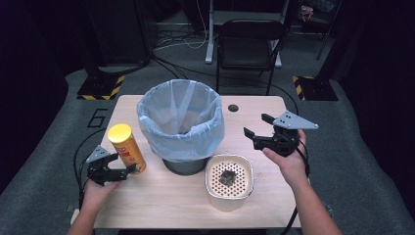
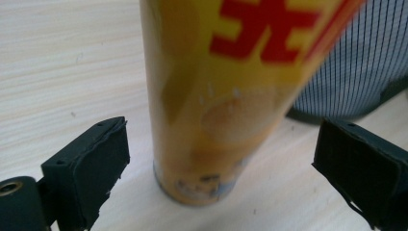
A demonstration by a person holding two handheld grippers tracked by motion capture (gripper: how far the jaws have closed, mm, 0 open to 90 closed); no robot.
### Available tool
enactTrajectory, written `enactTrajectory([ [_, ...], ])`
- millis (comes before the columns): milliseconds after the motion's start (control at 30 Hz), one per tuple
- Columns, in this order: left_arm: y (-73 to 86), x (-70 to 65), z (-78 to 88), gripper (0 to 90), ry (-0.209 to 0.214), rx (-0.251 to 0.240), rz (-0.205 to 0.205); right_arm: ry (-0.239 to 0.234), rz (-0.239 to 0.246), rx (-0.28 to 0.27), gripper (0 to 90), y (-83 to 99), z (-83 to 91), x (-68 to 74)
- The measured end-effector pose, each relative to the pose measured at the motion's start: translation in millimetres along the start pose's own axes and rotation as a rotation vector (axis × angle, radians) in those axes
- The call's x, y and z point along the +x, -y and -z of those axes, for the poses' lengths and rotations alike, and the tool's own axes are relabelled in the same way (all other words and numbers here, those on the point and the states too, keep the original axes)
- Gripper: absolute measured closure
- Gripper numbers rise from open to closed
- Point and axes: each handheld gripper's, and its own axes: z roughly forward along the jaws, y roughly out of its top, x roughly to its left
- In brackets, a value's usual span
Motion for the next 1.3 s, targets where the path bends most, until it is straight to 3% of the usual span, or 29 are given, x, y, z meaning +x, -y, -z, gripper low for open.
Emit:
enactTrajectory([
  [133, -1.8, -1.1, -9.1, 6.2, -0.01, -0.01, -0.01, 0.006, -0.009, 0.006, 21.4, 3.9, 1.4, -2.2],
  [267, -0.8, -0.2, -16.6, 8.0, 0.003, -0.016, 0.018, 0.01, -0.024, 0.004, 21.5, 7.7, 1.2, -5.4],
  [433, 1.6, 0.5, -19.1, 12.9, -0.007, -0.037, 0.015, 0.014, -0.028, 0.01, 21.8, 12.0, 1.9, -6.6],
  [500, 2.5, 2.7, -17.6, 14.9, -0.003, -0.017, -0.003, 0.013, -0.035, 0.011, 21.8, 13.9, 1.7, -7.1],
  [600, 4.0, 1.4, -20.2, 18.8, -0.016, -0.035, 0.001, 0.013, -0.036, 0.018, 22.0, 17.1, 1.0, -7.1],
  [767, 4.1, -5.6, -20.1, 22.8, -0.045, -0.035, -0.056, 0.01, -0.054, 0.022, 22.4, 24.3, -1.0, -5.5],
  [933, 4.0, -10.2, -19.2, 23.7, -0.044, -0.03, -0.068, 0.012, -0.067, 0.021, 22.8, 34.7, -2.6, -3.2],
  [967, 3.7, -11.7, -17.8, 23.8, -0.044, -0.018, -0.087, 0.011, -0.078, 0.022, 22.9, 40.3, -3.4, -2.8],
  [1000, 4.4, -13.2, -19.1, 23.8, -0.045, -0.035, -0.084, 0.01, -0.077, 0.023, 23.0, 41.8, -3.6, -2.9],
  [1100, 2.5, -15.1, -16.2, 23.8, -0.035, -0.009, -0.107, 0.011, -0.081, 0.026, 23.1, 46.5, -3.5, -2.2],
  [1133, 2.7, -17.2, -16.7, 23.8, -0.034, -0.029, -0.099, 0.012, -0.081, 0.026, 23.2, 47.5, -3.0, -1.9],
  [1300, 0.7, -19.5, -13.5, 23.9, -0.022, -0.009, -0.083, 0.021, -0.079, 0.009, 23.7, 56.5, -1.7, -2.9],
])
